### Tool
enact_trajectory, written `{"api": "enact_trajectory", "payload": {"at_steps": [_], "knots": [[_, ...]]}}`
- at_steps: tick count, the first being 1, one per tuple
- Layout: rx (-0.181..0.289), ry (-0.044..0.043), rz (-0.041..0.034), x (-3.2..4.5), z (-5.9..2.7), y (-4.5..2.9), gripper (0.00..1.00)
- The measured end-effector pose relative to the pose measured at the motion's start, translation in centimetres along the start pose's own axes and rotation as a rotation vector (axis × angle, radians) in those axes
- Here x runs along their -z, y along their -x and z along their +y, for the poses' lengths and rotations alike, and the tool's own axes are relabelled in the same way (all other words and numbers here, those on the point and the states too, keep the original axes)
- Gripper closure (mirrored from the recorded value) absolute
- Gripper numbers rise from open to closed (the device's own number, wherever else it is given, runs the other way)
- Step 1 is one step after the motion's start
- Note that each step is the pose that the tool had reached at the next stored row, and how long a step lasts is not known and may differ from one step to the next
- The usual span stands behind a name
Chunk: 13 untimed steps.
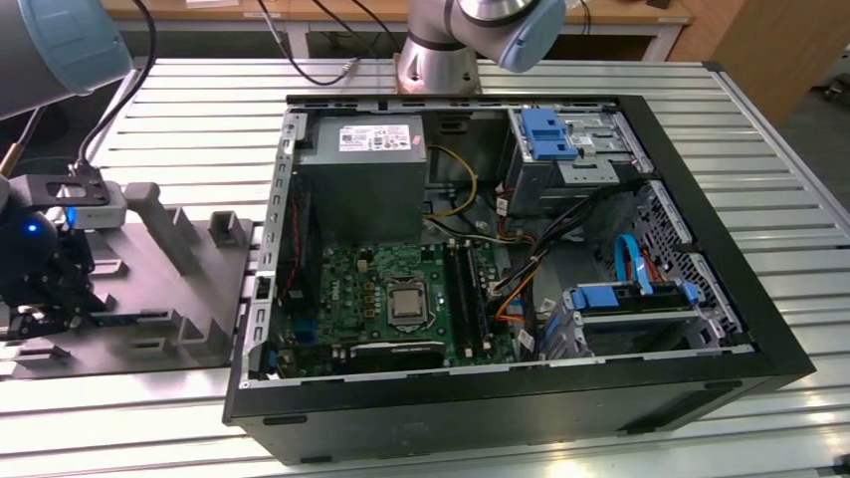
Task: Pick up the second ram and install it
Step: 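Pick up the second ram and move it above second insertion slot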
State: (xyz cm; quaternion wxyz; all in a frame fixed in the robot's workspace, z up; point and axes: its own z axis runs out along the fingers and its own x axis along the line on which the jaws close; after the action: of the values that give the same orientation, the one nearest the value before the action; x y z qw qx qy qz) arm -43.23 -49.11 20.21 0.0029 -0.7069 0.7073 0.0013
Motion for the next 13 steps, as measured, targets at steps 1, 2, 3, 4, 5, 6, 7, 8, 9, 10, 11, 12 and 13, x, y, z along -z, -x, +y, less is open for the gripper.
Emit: {"api": "enact_trajectory", "payload": {"at_steps": [1,2,3,4,5,6,7,8,9,10,11,12,13], "knots": [[0.0,0.0001,0.0001,0.01,0.0,0.0,0.73],[0.0,0.0,0.0,0.01,-0.01,0.0,0.73],[0.0,0.0,0.0,0.0,-0.01,0.0,0.73],[0.0,0.0,0.0,0.0,-0.01,0.0,0.73],[0.0,0.0,0.0,0.0,-0.02,0.0,0.74],[0.0,0.0,0.0,0.0,-0.02,0.0,0.74],[0.0,0.0,0.0,0.0,-0.02,0.0,0.74],[0.0,0.0,0.0,0.0,-0.02,0.0,0.81],[0.0,0.0,0.0,0.0,-0.03,0.0,0.81],[0.0,0.0001,0.0002,0.0,-0.03,0.0,0.81],[0.001,0.0002,0.0003,-0.02,-0.03,0.0,0.81],[0.002,0.0007,0.0003,-0.06,-0.03,0.0,0.81],[0.004,0.0021,0.0004,-0.08,-0.03,0.0,0.81]]}}
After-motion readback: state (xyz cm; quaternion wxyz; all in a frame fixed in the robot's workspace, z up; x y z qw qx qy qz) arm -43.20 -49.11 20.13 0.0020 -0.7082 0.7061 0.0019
